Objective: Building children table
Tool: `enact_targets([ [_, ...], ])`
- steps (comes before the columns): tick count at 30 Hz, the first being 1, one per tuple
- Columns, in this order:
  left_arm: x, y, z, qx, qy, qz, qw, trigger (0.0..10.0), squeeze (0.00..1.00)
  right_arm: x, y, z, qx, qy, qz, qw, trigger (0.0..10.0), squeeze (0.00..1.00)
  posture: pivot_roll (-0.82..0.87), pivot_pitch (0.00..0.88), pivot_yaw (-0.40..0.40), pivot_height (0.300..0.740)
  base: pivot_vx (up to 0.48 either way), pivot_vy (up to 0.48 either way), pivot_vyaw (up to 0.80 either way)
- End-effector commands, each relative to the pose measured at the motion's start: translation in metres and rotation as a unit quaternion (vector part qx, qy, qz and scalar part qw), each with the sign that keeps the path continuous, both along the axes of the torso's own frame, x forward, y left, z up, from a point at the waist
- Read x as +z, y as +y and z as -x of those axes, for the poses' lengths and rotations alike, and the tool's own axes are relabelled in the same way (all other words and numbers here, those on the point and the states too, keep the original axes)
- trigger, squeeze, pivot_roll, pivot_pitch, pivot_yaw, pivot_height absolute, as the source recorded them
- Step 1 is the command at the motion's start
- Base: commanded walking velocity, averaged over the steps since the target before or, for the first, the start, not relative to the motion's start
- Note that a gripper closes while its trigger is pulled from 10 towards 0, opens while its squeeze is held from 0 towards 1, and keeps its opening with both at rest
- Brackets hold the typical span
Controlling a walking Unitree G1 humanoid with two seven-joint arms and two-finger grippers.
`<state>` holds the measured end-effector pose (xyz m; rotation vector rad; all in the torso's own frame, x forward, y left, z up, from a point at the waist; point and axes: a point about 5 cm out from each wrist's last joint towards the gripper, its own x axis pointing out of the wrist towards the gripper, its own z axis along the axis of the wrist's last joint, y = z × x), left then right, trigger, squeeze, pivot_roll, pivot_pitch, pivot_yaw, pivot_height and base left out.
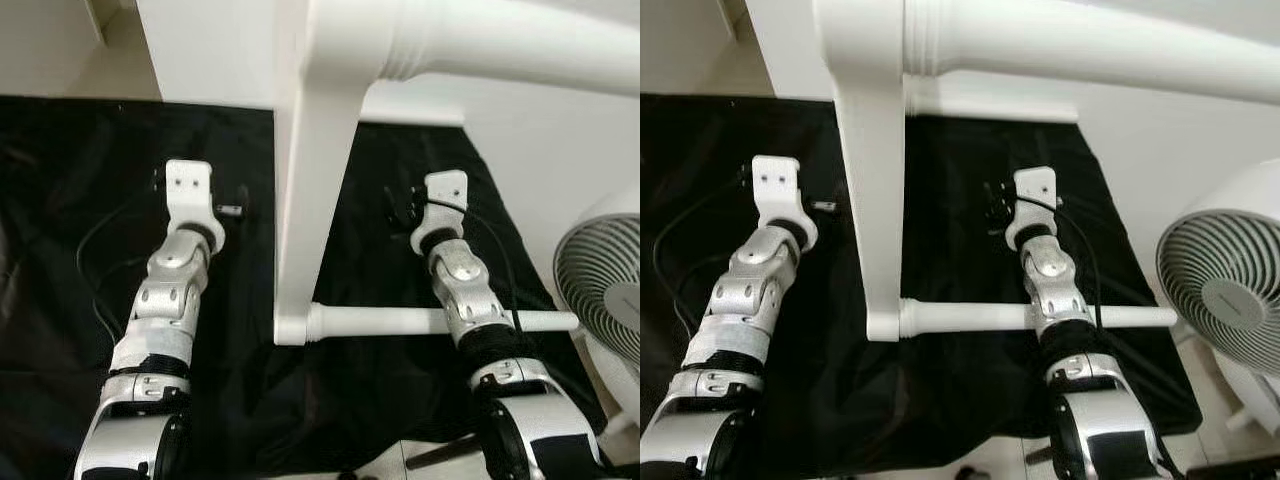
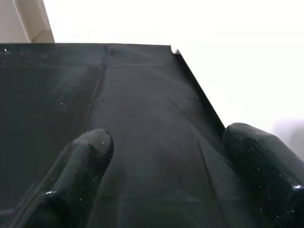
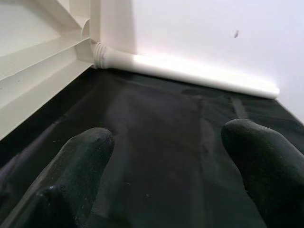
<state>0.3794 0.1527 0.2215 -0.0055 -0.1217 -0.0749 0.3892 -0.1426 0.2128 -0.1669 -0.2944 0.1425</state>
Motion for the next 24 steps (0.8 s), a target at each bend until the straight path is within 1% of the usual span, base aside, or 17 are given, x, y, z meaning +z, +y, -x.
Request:
enact_targets([
  [1, -0.001, -0.002, -0.003, 0.031, 0.003, 0.005, 1.000, 10.0, 0.00, -0.002, 0.003, -0.001, -0.001, 0.002, -0.001, 1.000, 10.0, 0.00, 0.04, 0.260, -0.033, 0.740, 0.000, 0.000, 0.00],
  [2, -0.001, -0.002, -0.003, 0.031, 0.003, 0.005, 1.000, 10.0, 0.00, -0.002, 0.003, -0.001, -0.001, 0.002, -0.001, 1.000, 10.0, 0.00, 0.04, 0.260, -0.033, 0.740, 0.000, 0.000, 0.00],
  [3, 0.005, -0.007, -0.005, 0.027, -0.005, 0.007, 1.000, 10.0, 0.00, 0.003, 0.008, -0.003, 0.001, -0.007, -0.008, 1.000, 10.0, 0.00, 0.04, 0.269, -0.034, 0.740, 0.000, 0.000, 0.00],
  [4, 0.005, -0.007, -0.005, 0.027, -0.005, 0.007, 1.000, 10.0, 0.00, 0.003, 0.008, -0.003, 0.001, -0.007, -0.008, 1.000, 10.0, 0.00, 0.04, 0.269, -0.034, 0.740, 0.000, 0.000, 0.00],
  [5, 0.014, -0.019, -0.009, 0.017, -0.018, 0.014, 1.000, 10.0, 0.00, 0.009, 0.020, -0.005, 0.005, -0.018, -0.023, 1.000, 10.0, 0.00, 0.04, 0.280, -0.036, 0.740, 0.000, 0.000, 0.00],
  [6, 0.014, -0.019, -0.009, 0.017, -0.018, 0.014, 1.000, 10.0, 0.00, 0.009, 0.020, -0.005, 0.005, -0.018, -0.023, 1.000, 10.0, 0.00, 0.04, 0.280, -0.036, 0.740, 0.000, 0.000, 0.00],
  [8, 0.020, -0.028, -0.010, 0.007, -0.026, 0.018, 0.999, 10.0, 0.00, 0.012, 0.032, -0.005, 0.014, -0.025, -0.040, 0.999, 10.0, 0.00, 0.04, 0.283, -0.035, 0.740, 0.000, 0.000, 0.00],
  [11, 0.021, -0.028, -0.010, 0.007, -0.027, 0.018, 0.999, 10.0, 0.00, 0.012, 0.033, -0.005, 0.015, -0.025, -0.041, 0.999, 10.0, 0.00, 0.04, 0.283, -0.035, 0.740, 0.000, 0.000, 0.00],
  [12, 0.022, -0.032, -0.009, 0.000, -0.029, 0.024, 0.999, 10.0, 0.00, 0.015, 0.041, -0.004, 0.019, -0.033, -0.048, 0.998, 10.0, 0.00, 0.04, 0.295, -0.033, 0.740, 0.000, 0.000, 0.00],
  [13, 0.026, -0.037, -0.008, -0.011, -0.034, 0.028, 0.999, 10.0, 0.00, 0.020, 0.054, -0.002, 0.024, -0.045, -0.063, 0.997, 10.0, 0.00, 0.05, 0.308, -0.034, 0.740, 0.000, 0.000, 0.00],
  [16, 0.027, -0.039, -0.007, -0.015, -0.037, 0.028, 0.999, 10.0, 0.00, 0.021, 0.059, -0.002, 0.024, -0.049, -0.070, 0.996, 10.0, 0.00, 0.05, 0.312, -0.034, 0.740, 0.000, 0.000, 0.00],
  [19, 0.032, -0.044, -0.005, -0.022, -0.045, 0.023, 0.998, 10.0, 0.00, 0.029, 0.074, -0.002, 0.014, -0.051, -0.115, 0.992, 10.0, 0.00, 0.06, 0.329, -0.048, 0.740, 0.000, 0.000, 0.00],
  [20, 0.034, -0.044, -0.004, -0.026, -0.048, 0.024, 0.998, 10.0, 0.00, 0.033, 0.081, -0.001, 0.020, -0.054, -0.127, 0.990, 10.0, 0.00, 0.06, 0.331, -0.049, 0.740, 0.000, 0.000, 0.00],
  [21, 0.035, -0.045, -0.004, -0.027, -0.050, 0.024, 0.998, 10.0, 0.00, 0.036, 0.085, 0.000, 0.026, -0.058, -0.133, 0.989, 10.0, 0.00, 0.06, 0.332, -0.051, 0.740, 0.000, 0.000, 0.00],
  [22, 0.035, -0.045, -0.004, -0.027, -0.050, 0.024, 0.998, 10.0, 0.00, 0.036, 0.085, 0.000, 0.026, -0.058, -0.133, 0.989, 10.0, 0.00, 0.06, 0.332, -0.051, 0.740, 0.000, 0.000, 0.00],
  [23, 0.036, -0.044, -0.002, -0.028, -0.054, 0.026, 0.998, 10.0, 0.00, 0.042, 0.095, 0.004, 0.042, -0.067, -0.140, 0.987, 10.0, 0.00, 0.06, 0.335, -0.053, 0.740, 0.000, 0.000, 0.00],
  [24, 0.036, -0.044, -0.002, -0.028, -0.054, 0.026, 0.998, 10.0, 0.00, 0.042, 0.095, 0.004, 0.042, -0.067, -0.140, 0.987, 10.0, 0.00, 0.06, 0.335, -0.053, 0.740, 0.000, 0.000, 0.00],
])
